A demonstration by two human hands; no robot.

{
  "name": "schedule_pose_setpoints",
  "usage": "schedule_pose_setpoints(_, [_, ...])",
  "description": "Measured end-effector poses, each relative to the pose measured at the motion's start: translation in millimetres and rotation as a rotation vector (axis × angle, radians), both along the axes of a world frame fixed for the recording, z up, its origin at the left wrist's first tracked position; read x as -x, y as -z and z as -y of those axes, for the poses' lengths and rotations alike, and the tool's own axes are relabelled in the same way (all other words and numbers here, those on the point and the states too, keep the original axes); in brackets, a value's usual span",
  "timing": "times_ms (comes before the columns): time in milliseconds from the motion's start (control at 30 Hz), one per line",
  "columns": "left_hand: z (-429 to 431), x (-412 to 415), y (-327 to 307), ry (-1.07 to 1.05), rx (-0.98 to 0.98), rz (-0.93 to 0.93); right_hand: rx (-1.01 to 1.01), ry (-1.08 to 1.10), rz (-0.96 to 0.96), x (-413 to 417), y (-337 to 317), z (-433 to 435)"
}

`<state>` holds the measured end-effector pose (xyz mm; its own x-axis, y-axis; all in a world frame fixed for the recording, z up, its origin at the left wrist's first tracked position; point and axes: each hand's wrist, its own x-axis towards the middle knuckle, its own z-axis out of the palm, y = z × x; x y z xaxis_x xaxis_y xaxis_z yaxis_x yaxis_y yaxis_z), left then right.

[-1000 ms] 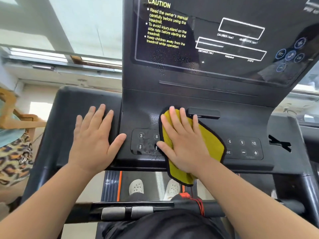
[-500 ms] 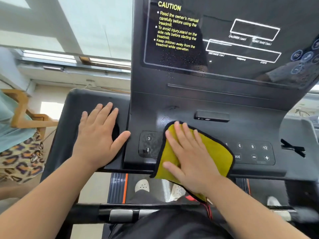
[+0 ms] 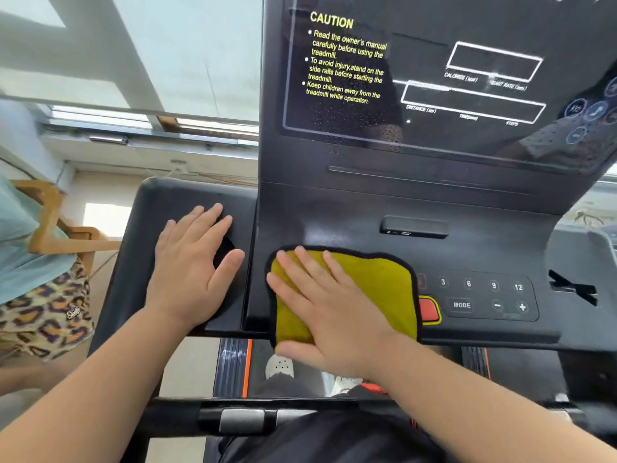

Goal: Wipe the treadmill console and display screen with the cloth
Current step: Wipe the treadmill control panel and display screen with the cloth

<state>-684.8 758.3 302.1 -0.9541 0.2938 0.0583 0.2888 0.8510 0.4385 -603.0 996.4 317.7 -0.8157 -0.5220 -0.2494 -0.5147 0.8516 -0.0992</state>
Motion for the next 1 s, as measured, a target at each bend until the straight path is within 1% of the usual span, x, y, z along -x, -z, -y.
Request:
schedule_pose_setpoints(67, [0.0,0.7,0.4,-0.002,-0.001,-0.001,-0.001,-0.009,-0.016,-10.1,1.6,-17.5])
schedule_pose_setpoints(167, [0.2,1.6,1.0,-0.003,-0.009,-0.006,-0.027,0.15,-0.026,0.4,-0.1,-39.7])
schedule_pose_setpoints(233, [1.1,2.1,1.6,-0.004,-0.016,-0.013,-0.039,0.262,-0.041,18.4,-4.7,-38.9])
schedule_pose_setpoints(300, [2.2,2.5,2.5,0.0,-0.017,-0.017,-0.051,0.296,-0.065,36.0,-7.7,-25.8])
schedule_pose_setpoints(367, [2.0,2.4,3.1,0.003,-0.022,-0.024,-0.064,0.241,-0.08,46.8,-9.1,-8.6])
schedule_pose_setpoints(500, [2.7,2.3,3.8,0.003,-0.028,-0.037,-0.033,-0.03,-0.042,41.4,-7.9,14.2])
schedule_pose_setpoints(600, [2.8,2.4,4.4,0.003,-0.028,-0.043,-0.004,-0.165,-0.021,10.8,-4.9,4.8])
schedule_pose_setpoints(667, [2.5,2.1,4.5,-0.001,-0.035,-0.039,-0.033,-0.185,-0.031,-10.7,-1.7,-17.3])
schedule_pose_setpoints(733, [3.0,2.2,4.9,-0.001,-0.045,-0.033,-0.049,-0.125,-0.024,-16.9,0.0,-44.0])
schedule_pose_setpoints(833, [4.4,2.7,5.4,-0.001,-0.049,-0.033,-0.069,0.078,-0.006,5.9,-3.8,-58.5])
schedule_pose_setpoints(933, [4.4,3.3,5.3,0.002,-0.048,-0.037,-0.074,0.224,-0.048,37.2,-10.2,-26.5])
schedule_pose_setpoints(1000, [4.0,3.8,5.5,0.001,-0.053,-0.042,-0.038,0.215,-0.07,48.4,-10.2,5.2])
